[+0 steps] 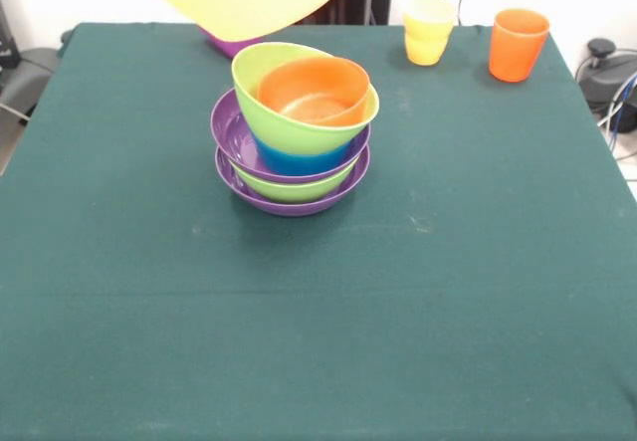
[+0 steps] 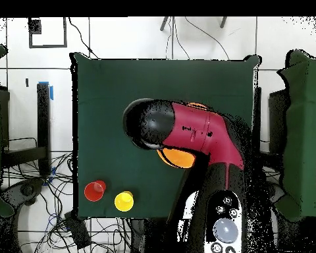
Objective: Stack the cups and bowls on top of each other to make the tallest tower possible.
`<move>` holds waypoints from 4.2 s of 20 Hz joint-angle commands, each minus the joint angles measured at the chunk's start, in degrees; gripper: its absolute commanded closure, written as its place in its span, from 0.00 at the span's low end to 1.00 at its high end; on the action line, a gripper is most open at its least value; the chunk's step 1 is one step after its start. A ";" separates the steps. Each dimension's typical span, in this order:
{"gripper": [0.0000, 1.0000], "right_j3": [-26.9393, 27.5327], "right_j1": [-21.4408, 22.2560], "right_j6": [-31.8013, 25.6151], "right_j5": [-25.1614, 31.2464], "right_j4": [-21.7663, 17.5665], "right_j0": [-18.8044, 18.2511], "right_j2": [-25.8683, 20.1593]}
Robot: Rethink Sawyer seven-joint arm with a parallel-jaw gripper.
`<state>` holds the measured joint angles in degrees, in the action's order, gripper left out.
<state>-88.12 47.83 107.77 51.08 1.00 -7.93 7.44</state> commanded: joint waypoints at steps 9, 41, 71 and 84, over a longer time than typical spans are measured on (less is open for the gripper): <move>1.00 -7.57 -2.04 12.15 -7.62 1.13 2.49 -1.71; 1.00 -4.99 -3.43 14.59 -6.30 1.51 4.24 -1.94; 1.00 4.14 -6.80 11.65 0.44 0.43 4.47 -1.96; 1.00 4.24 -8.52 11.63 -2.72 0.55 4.46 -2.32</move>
<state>-85.12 42.89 111.90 46.73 1.41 -3.76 7.85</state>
